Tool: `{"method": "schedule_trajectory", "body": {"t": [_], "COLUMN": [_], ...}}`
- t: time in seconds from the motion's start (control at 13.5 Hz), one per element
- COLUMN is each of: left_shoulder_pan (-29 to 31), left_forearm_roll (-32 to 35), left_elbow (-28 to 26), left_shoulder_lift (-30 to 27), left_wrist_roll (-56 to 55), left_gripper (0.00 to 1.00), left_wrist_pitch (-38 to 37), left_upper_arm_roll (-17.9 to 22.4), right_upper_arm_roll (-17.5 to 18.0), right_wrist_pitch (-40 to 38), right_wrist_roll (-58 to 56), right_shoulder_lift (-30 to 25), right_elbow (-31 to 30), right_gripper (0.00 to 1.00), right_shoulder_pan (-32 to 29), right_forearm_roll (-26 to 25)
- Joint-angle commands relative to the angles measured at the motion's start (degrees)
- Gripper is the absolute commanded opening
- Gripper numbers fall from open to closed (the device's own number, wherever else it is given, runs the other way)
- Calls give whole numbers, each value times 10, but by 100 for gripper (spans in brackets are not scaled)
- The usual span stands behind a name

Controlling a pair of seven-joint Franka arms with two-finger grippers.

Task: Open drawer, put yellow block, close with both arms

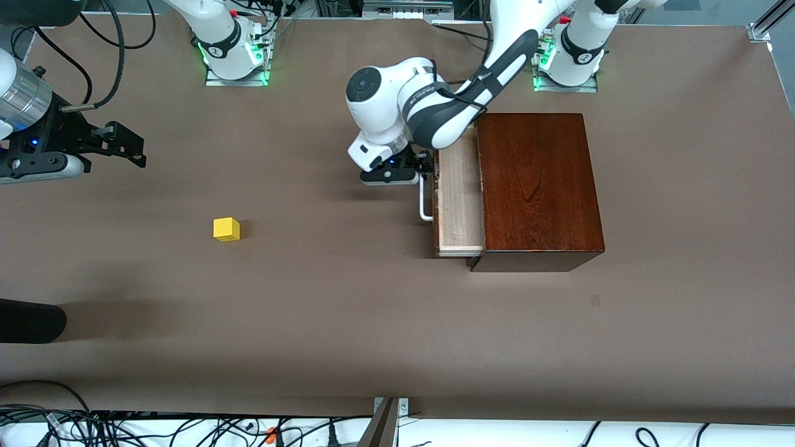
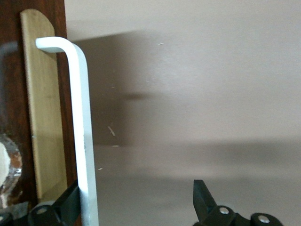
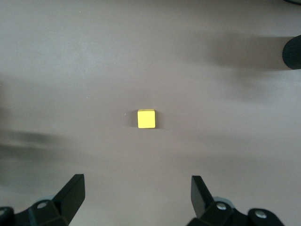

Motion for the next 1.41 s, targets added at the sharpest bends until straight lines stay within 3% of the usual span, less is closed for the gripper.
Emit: {"method": "schedule_trajectory", "body": {"t": [0.0,0.45,0.74,1.11,1.34], "left_shoulder_pan": [-16,-16,29,198,303], "left_forearm_roll": [-3,-3,-51,-207,-227], "left_elbow": [46,61,58,50,50], "left_shoulder_lift": [27,26,-36,-171,-219], "left_wrist_roll": [-10,-6,22,228,327], "left_gripper": [100,100,100,100,100], "left_wrist_pitch": [-2,-4,-14,-140,-198], "left_upper_arm_roll": [-3,-3,-8,-8,-7], "right_upper_arm_roll": [-1,0,-2,2,3], "right_wrist_pitch": [-1,22,26,23,45], "right_wrist_roll": [-4,-4,-4,-5,-4], "right_shoulder_lift": [5,22,42,109,129], "right_elbow": [15,11,9,12,-5], "right_gripper": [100,100,100,100,100], "right_shoulder_pan": [0,1,-4,4,17], "right_forearm_roll": [-5,-7,-10,-4,1]}}
